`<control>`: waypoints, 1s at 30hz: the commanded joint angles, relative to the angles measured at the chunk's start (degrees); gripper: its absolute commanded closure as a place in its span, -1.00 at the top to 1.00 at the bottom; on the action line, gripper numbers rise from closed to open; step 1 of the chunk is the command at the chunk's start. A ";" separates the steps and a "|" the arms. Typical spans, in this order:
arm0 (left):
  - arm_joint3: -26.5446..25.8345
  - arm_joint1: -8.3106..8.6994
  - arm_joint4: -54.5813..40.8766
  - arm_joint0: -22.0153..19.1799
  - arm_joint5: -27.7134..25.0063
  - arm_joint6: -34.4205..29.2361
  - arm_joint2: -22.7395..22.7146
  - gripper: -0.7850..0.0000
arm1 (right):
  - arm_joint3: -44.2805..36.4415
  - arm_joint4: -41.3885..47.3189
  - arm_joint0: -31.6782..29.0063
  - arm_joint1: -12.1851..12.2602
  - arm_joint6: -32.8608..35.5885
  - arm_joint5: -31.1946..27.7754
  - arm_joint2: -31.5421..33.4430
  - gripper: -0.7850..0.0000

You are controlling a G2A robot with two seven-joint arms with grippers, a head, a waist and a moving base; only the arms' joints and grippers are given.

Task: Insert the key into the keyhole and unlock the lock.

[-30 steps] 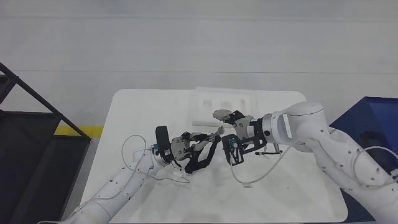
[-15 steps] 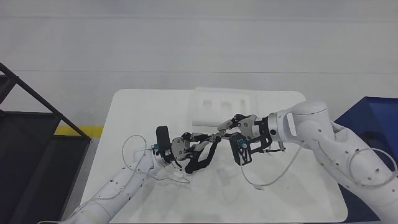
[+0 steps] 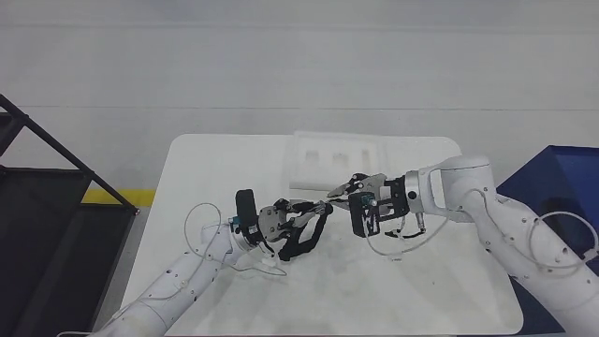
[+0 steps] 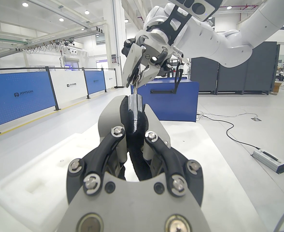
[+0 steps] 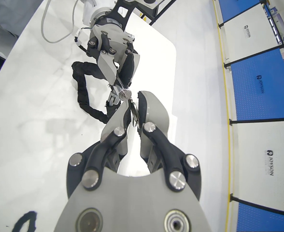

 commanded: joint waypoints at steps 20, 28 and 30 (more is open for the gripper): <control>-0.85 0.30 1.34 -0.08 0.79 0.79 0.16 -1.00 | -0.94 48.44 2.63 -1.21 40.03 11.42 -3.23 -1.00; -1.11 0.34 1.92 -0.40 0.90 0.90 0.51 -1.00 | -2.06 54.80 1.78 -0.94 45.12 16.45 -2.24 -1.00; -1.05 0.31 1.87 -0.49 0.90 0.90 0.58 -1.00 | -2.15 55.08 1.43 -0.87 45.54 16.54 -1.97 -1.00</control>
